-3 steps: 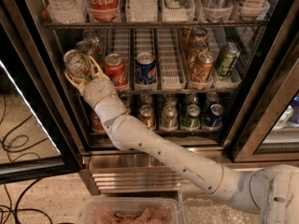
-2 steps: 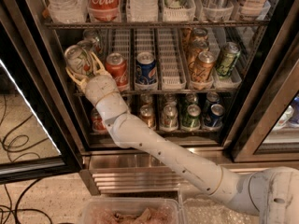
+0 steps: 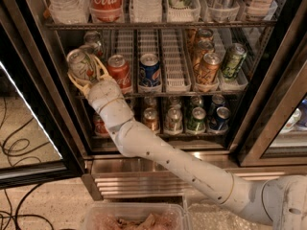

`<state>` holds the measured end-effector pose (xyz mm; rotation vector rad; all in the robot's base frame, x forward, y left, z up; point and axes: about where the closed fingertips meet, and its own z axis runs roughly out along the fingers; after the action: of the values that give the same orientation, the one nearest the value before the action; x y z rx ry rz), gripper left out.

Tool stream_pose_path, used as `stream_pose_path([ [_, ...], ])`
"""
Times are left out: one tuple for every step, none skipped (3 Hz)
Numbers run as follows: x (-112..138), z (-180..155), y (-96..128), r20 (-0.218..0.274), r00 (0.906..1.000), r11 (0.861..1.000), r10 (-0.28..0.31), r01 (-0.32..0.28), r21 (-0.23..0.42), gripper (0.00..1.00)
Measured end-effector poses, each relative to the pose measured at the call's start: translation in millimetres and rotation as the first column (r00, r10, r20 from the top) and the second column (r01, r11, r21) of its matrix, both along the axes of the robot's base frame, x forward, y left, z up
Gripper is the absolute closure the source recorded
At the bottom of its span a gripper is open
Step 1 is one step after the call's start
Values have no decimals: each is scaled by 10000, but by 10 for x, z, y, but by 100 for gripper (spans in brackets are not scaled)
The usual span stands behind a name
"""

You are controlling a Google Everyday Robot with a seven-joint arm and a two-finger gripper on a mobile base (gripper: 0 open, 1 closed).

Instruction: Pick 7up can from middle shelf of fridge

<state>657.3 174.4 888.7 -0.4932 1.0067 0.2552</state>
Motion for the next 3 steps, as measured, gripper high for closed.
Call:
stream_pose_path([
  [-169,-30,16,-307,9990,9994,320,-317,108,100],
  [-327,-70,29,-658,9951,9973,732,-727,105,100],
  [-502,-131,8,-1160,9860,9925,1201,-1219,-84,100],
])
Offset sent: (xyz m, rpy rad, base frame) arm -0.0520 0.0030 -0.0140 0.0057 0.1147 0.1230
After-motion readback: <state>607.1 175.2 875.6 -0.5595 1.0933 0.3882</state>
